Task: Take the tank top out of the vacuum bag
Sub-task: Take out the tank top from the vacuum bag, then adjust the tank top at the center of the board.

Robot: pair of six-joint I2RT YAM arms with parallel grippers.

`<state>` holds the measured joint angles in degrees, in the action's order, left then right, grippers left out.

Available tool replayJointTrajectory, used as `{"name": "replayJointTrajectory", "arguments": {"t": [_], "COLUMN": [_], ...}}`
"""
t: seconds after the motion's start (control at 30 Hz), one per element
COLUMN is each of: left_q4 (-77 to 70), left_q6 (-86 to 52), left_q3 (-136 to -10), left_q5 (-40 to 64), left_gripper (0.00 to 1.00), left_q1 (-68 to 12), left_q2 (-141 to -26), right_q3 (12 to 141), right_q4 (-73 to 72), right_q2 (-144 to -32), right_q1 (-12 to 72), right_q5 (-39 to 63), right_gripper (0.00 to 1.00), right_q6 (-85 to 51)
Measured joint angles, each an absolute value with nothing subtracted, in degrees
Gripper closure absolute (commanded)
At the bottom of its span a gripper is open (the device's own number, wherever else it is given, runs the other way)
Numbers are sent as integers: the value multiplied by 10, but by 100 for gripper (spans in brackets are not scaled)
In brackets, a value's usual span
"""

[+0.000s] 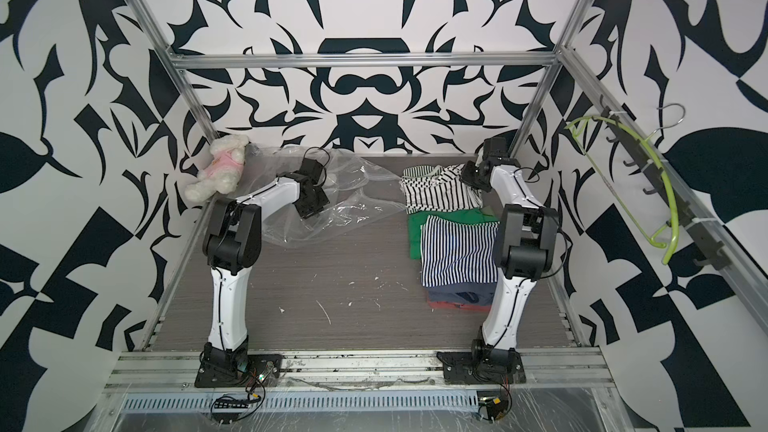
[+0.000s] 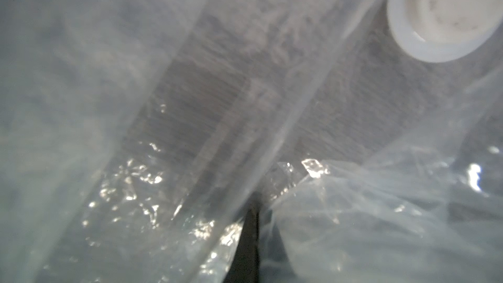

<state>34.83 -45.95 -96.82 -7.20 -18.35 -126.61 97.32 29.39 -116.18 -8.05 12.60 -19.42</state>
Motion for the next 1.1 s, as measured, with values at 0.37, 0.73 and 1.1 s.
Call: {"name": "replayJointTrajectory", "arguments": {"t": [0.37, 0.73, 1.1], "left_q4": [341, 324, 317], "left_q6": [-456, -456, -456], "left_q3": [-947, -882, -863], "left_q5": [-75, -83, -86], "left_gripper": [100, 100, 100], "left_q1": [-168, -166, -166], "left_q2": [-1253, -1213, -1200], "right_q3": [980, 902, 817], "right_q4": [290, 267, 229], "right_q2": [-1183, -1100, -1003], "right_q1": [-90, -90, -39], "right_q5": [129, 102, 81], "right_gripper": [48, 18, 47], "right_q6": [-188, -162, -151]}}
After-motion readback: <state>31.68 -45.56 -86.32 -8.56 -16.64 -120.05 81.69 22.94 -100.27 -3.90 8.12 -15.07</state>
